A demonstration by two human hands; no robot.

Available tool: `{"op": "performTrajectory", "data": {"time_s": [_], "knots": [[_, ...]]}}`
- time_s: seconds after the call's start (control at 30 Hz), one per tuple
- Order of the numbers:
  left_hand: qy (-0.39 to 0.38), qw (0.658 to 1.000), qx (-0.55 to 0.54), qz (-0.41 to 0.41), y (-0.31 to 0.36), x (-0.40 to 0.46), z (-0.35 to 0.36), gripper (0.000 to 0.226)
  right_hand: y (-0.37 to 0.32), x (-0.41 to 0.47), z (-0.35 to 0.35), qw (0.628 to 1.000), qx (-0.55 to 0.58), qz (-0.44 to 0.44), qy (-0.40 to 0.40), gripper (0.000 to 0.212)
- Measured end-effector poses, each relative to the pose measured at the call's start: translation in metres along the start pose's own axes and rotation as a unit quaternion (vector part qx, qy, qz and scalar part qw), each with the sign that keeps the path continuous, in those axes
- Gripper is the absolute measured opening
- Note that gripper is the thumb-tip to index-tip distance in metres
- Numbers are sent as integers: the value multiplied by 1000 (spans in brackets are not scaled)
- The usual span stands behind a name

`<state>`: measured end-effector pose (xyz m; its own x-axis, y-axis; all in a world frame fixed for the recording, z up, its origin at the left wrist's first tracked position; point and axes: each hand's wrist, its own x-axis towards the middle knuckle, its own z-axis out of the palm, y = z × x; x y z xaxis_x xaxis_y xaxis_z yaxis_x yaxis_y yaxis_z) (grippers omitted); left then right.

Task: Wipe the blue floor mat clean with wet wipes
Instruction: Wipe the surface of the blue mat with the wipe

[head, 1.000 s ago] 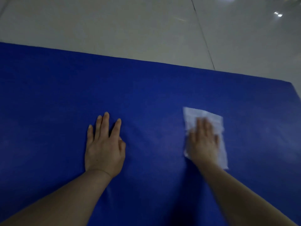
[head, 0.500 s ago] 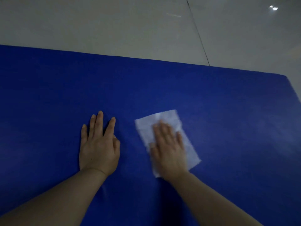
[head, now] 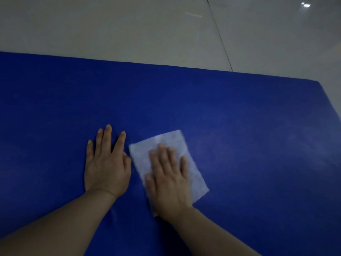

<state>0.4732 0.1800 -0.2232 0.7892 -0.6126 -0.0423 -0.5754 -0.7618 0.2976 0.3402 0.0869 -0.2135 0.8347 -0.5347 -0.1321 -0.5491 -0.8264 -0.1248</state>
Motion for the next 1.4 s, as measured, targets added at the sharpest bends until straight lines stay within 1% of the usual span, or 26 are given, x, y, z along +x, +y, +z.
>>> {"op": "performTrajectory", "data": {"time_s": [0.03, 0.07, 0.1, 0.13, 0.2, 0.23, 0.3, 0.33, 0.37, 0.4, 0.43, 0.5, 0.57, 0.63, 0.67, 0.7, 0.73, 0.77, 0.83, 0.9, 0.97, 1.03, 1.13, 1.23, 1.3, 1.4], "knots": [[-1, 1000, 1, 2, -1, 0, 0, 56, 0, -7, 2, 999, -3, -44, -24, 54], [0, 1000, 2, 3, 0, 0, 0, 55, 8, -10, 1, 998, -6, -63, -26, 53], [2, 1000, -1, 3, 0, 0, 1, 54, 23, -10, 1, 998, -11, -56, -17, 52], [5, 1000, -4, 1, 0, -1, 0, 53, 41, -10, 0, 1000, -13, -22, -17, 54], [4, 1000, -7, -3, 1, -1, -1, 53, 80, -7, -6, 996, -17, 85, 12, 62], [1, 1000, -6, -4, 2, -1, -1, 55, 99, -5, -9, 987, -11, 156, 22, 64], [0, 1000, -6, -3, 3, 0, -2, 56, 121, 1, -15, 954, 31, 297, -20, 61], [1, 1000, -7, -3, 3, 0, -2, 56, 122, 4, -18, 939, 44, 340, -31, 60], [2, 1000, -6, -2, 2, 0, -2, 56, 117, 7, -20, 933, 42, 355, -29, 59], [2, 1000, -6, -3, 2, 0, -2, 55, 105, 10, -20, 938, 36, 343, -28, 58], [1, 1000, -7, -3, 2, 0, -2, 55, 89, 14, -17, 951, 34, 308, -28, 58], [-2, 1000, -6, -4, 1, 0, -1, 55, 51, 15, -9, 980, 23, 200, -3, 61], [-2, 1000, -8, -5, 0, 0, -1, 55, 16, 7, -4, 996, 10, 85, 20, 59], [0, 1000, -5, -4, 0, 1, -1, 53, 1, -4, 1, 1000, 3, -28, -1, 55], [2, 1000, -3, -4, -1, 1, -1, 52, 5, -8, 1, 998, -4, -68, -9, 55], [2, 1000, -3, -3, -1, 1, -2, 52, 18, -10, 3, 997, -11, -78, -5, 54], [0, 1000, -5, -3, -1, 1, -2, 52, 34, -10, 2, 998, -14, -55, -4, 54], [-3, 1000, -6, -4, -1, 1, -2, 53, 52, -10, 0, 1000, -18, -9, 7, 55], [-6, 1000, -6, -7, 0, 0, -3, 55, 87, -8, -8, 992, -13, 123, 17, 64], [-5, 1000, -5, -6, 0, 0, -3, 55, 108, -6, -14, 969, 23, 245, -30, 66], [-3, 1000, -5, -5, 1, 0, -3, 55, 103, -4, -17, 957, 35, 286, -31, 59], [0, 1000, -9, -5, 1, 0, -3, 54, 76, -2, -14, 966, 37, 254, -42, 57], [5, 1000, -10, -5, 0, 0, -1, 53, 20, -9, -7, 995, 6, 100, -5, 59], [5, 1000, 1, -2, -1, 2, -1, 59, -8, -22, -2, 998, 0, -45, -41, 56], [-2, 1000, -2, 0, -1, 2, -1, 57, 3, -21, 0, 998, -11, -57, -32, 55], [0, 1000, -7, -6, 0, 1, -2, 54, 42, -12, -5, 999, -21, 33, -21, 56]]}}
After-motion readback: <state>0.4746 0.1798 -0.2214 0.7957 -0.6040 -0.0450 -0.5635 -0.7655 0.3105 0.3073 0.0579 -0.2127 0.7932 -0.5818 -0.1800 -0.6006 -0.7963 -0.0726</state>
